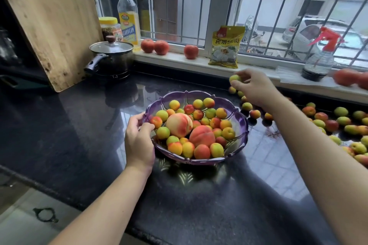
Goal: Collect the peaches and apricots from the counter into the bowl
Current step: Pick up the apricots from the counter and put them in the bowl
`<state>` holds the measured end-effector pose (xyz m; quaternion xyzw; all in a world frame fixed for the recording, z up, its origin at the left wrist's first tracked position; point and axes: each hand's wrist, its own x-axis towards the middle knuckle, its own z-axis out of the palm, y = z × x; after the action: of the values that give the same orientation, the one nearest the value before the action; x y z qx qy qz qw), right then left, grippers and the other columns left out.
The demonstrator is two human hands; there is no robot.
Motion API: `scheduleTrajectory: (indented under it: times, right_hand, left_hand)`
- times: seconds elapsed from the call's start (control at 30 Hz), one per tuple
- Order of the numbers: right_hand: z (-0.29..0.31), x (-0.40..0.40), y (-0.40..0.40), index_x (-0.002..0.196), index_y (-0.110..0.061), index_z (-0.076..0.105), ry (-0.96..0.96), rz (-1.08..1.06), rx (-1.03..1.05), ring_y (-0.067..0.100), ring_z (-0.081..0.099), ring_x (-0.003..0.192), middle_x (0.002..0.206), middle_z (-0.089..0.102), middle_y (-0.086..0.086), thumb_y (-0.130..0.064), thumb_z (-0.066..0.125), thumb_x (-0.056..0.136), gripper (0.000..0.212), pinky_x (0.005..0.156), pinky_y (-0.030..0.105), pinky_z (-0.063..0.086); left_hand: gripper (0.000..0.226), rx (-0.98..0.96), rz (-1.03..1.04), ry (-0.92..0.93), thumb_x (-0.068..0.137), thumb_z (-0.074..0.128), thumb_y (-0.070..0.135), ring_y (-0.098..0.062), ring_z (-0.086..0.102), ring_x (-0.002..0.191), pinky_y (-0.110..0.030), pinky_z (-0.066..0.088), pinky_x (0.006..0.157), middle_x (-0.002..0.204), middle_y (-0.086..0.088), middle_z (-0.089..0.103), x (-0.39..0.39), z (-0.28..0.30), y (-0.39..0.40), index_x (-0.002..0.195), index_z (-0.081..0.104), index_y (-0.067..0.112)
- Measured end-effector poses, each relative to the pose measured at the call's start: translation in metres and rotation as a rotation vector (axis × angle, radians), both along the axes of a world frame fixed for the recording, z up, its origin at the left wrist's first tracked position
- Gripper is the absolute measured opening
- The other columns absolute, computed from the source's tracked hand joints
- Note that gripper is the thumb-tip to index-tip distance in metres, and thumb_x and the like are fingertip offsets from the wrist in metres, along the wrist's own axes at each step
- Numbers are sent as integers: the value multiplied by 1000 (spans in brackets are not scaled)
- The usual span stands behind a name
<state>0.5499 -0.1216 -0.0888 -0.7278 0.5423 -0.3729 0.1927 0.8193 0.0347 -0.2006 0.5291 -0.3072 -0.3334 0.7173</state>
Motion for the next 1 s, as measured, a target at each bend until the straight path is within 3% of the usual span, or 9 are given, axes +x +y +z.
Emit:
scheduleTrajectory:
  times: [0.17,0.3,0.4,0.47,0.53,0.73,0.83,0.9,1.0]
  right_hand:
    - [13,23,74,122,-34,61,342,324,99,0,66,89,104,66,-17,-40,71,91,33,72,18,53]
    - [-15,47,85,123,-27,64,708,272,-84,19,58,106,111,67,-7,-37,60,98,28,87,36,51]
    - [-19,29,73,115,-26,70,338,191,-73,10,62,97,106,69,-9,-31,59,99,20,79,28,53]
    - [-23,7,60,107,-23,73,-10,-20,-115,9,65,86,99,72,-9,-21,58,98,18,74,27,52]
    - [-39,-17,52,102,-16,73,-109,-294,-195,20,66,90,97,72,0,-10,53,95,22,80,32,50]
    - [-92,-58,48,110,-3,70,56,-564,-206,37,54,107,112,66,21,9,52,83,35,89,32,38]
    - [-94,-53,39,132,-10,63,323,-450,-214,35,44,125,133,60,16,-3,54,89,44,107,42,32]
    - [-99,-48,34,150,-19,45,531,-385,-81,34,27,143,153,44,12,-23,54,97,53,120,50,14]
    - [-106,-46,27,153,-21,36,645,-388,26,35,16,149,156,40,10,-37,49,100,56,121,57,-1]
  left_hand:
    - [22,-9,3,-37,66,58,49,-25,65,90,-59,54,88,92,-3,69,-3,2,2,81,67,36]
    - [26,-8,-6,-100,66,57,50,-21,61,84,-48,50,79,87,1,66,-3,1,1,84,61,31]
    - [32,-7,-9,-134,68,57,52,-19,61,85,-48,51,83,89,4,65,-3,0,2,90,59,29]
    - [31,10,-11,-175,72,56,51,-17,63,88,-49,53,88,94,5,65,-5,1,1,94,59,30]
    - [29,22,-15,-198,78,52,45,-14,64,94,-50,54,94,101,8,66,-6,2,1,103,61,32]
    - [54,2,-108,-192,87,42,35,-12,53,138,-49,42,118,145,14,60,-8,1,0,136,62,44]
    - [56,5,-155,-220,85,41,33,-10,49,143,-48,38,121,152,13,56,-8,1,0,134,61,50]
    - [56,-1,-154,-220,84,42,30,-9,49,143,-47,37,122,152,13,56,-9,2,0,132,61,51]
    - [65,-7,-148,-231,83,43,30,-8,51,140,-47,40,120,150,14,57,-10,2,1,145,58,39]
